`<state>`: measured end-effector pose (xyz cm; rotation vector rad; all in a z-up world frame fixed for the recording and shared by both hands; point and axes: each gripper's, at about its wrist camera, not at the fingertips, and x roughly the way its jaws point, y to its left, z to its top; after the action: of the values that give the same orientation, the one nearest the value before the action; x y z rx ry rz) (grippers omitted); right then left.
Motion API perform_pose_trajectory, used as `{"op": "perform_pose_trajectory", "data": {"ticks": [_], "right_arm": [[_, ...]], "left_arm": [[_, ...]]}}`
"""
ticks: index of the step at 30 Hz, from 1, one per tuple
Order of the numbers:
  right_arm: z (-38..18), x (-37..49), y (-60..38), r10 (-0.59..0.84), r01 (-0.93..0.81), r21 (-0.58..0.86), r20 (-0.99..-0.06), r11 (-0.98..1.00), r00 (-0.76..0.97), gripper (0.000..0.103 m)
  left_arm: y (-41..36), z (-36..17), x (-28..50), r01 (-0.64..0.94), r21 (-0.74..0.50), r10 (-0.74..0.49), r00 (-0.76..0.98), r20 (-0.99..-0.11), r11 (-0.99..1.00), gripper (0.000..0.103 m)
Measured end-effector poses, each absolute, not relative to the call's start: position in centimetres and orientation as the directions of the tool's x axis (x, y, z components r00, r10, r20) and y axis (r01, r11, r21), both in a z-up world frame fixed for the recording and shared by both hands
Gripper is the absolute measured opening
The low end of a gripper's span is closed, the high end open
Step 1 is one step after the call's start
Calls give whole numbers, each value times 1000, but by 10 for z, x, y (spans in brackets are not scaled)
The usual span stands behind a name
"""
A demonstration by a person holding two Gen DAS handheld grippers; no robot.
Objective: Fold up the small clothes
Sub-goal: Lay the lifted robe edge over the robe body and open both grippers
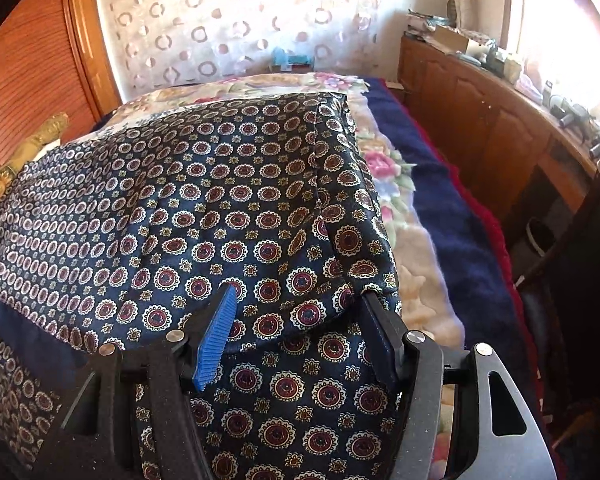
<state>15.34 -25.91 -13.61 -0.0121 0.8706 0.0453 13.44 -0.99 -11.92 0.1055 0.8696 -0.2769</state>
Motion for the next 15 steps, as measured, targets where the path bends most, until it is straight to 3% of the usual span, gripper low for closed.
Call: {"op": "perform_pose_trajectory", "data": {"ticks": [15], "right_arm": [[-138, 152, -256, 8, -35, -19, -758, 999, 653, 61]], "left_arm": [[-8, -118, 126, 235, -56, -193, 612, -767, 970, 53]]}}
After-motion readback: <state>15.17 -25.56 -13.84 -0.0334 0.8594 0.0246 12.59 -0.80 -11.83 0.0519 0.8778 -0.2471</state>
